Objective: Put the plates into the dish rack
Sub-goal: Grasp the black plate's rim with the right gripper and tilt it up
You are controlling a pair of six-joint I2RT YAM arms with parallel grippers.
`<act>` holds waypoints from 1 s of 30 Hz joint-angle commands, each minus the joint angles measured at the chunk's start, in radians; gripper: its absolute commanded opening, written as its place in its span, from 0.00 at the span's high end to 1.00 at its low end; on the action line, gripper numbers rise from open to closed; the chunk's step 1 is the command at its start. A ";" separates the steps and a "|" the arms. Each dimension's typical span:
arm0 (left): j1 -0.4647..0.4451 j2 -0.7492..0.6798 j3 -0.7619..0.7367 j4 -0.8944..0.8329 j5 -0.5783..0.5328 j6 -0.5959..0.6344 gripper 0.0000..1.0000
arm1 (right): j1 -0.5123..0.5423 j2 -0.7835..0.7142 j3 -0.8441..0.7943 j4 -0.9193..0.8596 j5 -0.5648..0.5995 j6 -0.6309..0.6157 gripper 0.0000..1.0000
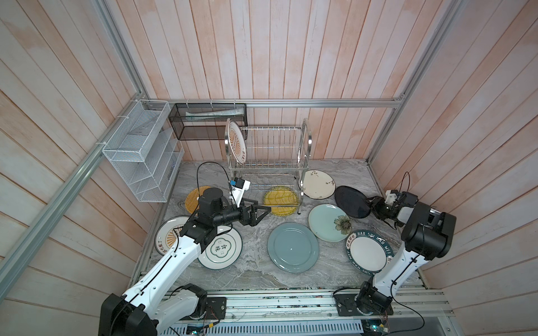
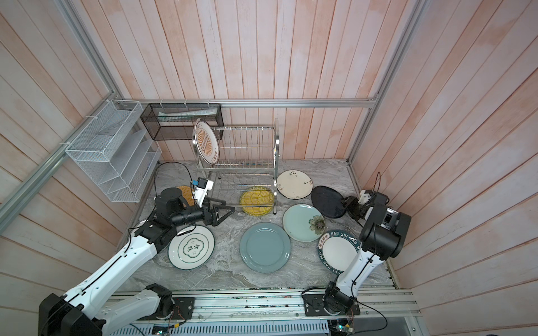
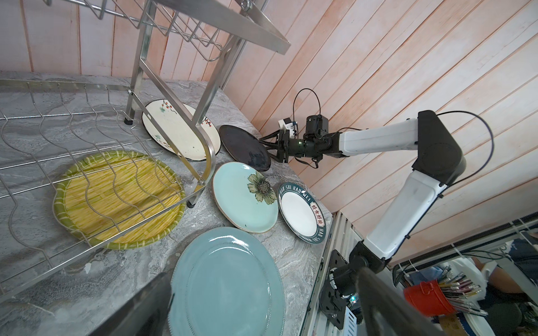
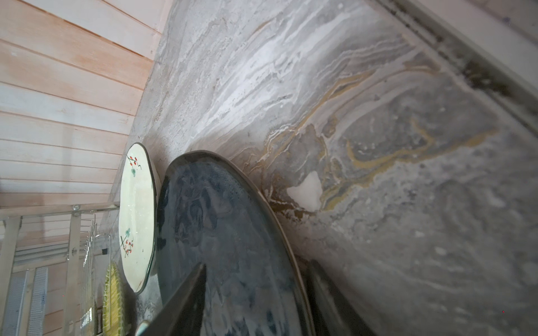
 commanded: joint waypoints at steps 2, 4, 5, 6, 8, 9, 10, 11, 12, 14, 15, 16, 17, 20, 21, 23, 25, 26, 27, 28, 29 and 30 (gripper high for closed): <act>0.007 -0.027 -0.008 0.012 -0.007 0.022 0.00 | 0.016 0.071 -0.013 -0.120 -0.072 0.015 0.50; 0.007 -0.026 -0.009 0.012 -0.012 0.022 0.00 | 0.023 0.075 -0.036 -0.087 -0.096 0.039 0.53; 0.007 -0.024 -0.009 0.010 -0.011 0.022 0.00 | 0.026 0.073 -0.048 -0.069 -0.100 0.047 0.54; 0.007 -0.023 -0.006 0.009 -0.012 0.022 0.00 | 0.027 0.071 -0.056 -0.061 -0.102 0.050 0.55; 0.008 -0.022 -0.005 0.009 -0.014 0.022 0.00 | 0.032 0.066 -0.069 -0.047 -0.103 0.049 0.57; 0.008 -0.021 -0.007 0.010 -0.015 0.022 0.00 | 0.033 0.064 -0.073 -0.039 -0.110 0.050 0.58; 0.009 -0.018 -0.006 0.010 -0.016 0.020 0.00 | 0.036 0.064 -0.076 -0.035 -0.117 0.049 0.59; 0.008 -0.017 -0.007 0.011 -0.017 0.020 0.00 | 0.038 0.064 -0.076 -0.034 -0.120 0.048 0.60; 0.010 -0.015 -0.006 0.012 -0.016 0.019 0.00 | 0.042 0.064 -0.077 -0.036 -0.119 0.045 0.61; 0.014 -0.011 -0.005 0.012 -0.016 0.016 0.00 | 0.050 0.057 -0.082 -0.038 -0.108 0.043 0.64; 0.014 -0.011 -0.004 0.011 -0.016 0.016 0.00 | 0.049 0.055 -0.087 -0.032 -0.106 0.048 0.67; 0.016 -0.011 -0.004 0.010 -0.016 0.015 0.00 | 0.050 0.055 -0.094 -0.020 -0.110 0.056 0.70; 0.017 -0.011 -0.005 0.011 -0.017 0.017 0.00 | 0.051 0.054 -0.103 -0.004 -0.112 0.069 0.71; 0.019 -0.012 -0.004 0.009 -0.021 0.017 0.00 | 0.054 0.051 -0.126 0.038 -0.120 0.101 0.77; 0.019 -0.012 -0.004 0.009 -0.021 0.019 0.00 | 0.056 0.045 -0.136 0.055 -0.117 0.115 0.79; 0.020 -0.011 -0.003 0.008 -0.021 0.018 0.00 | 0.058 0.033 -0.155 0.089 -0.114 0.144 0.81; 0.022 -0.011 -0.002 0.008 -0.022 0.019 0.00 | 0.059 0.023 -0.177 0.131 -0.113 0.175 0.85; 0.022 -0.010 -0.003 0.008 -0.022 0.019 0.00 | 0.059 0.020 -0.186 0.148 -0.108 0.189 0.87; 0.024 -0.010 -0.004 0.010 -0.022 0.018 0.00 | 0.062 0.018 -0.196 0.165 -0.107 0.200 0.90; 0.024 -0.010 -0.004 0.011 -0.023 0.017 0.00 | 0.064 0.015 -0.208 0.186 -0.105 0.213 0.92; 0.026 -0.011 -0.004 0.012 -0.022 0.016 0.00 | 0.063 0.011 -0.226 0.211 -0.102 0.228 0.93; 0.026 -0.012 -0.004 0.012 -0.023 0.019 0.00 | 0.063 0.008 -0.240 0.234 -0.102 0.240 0.96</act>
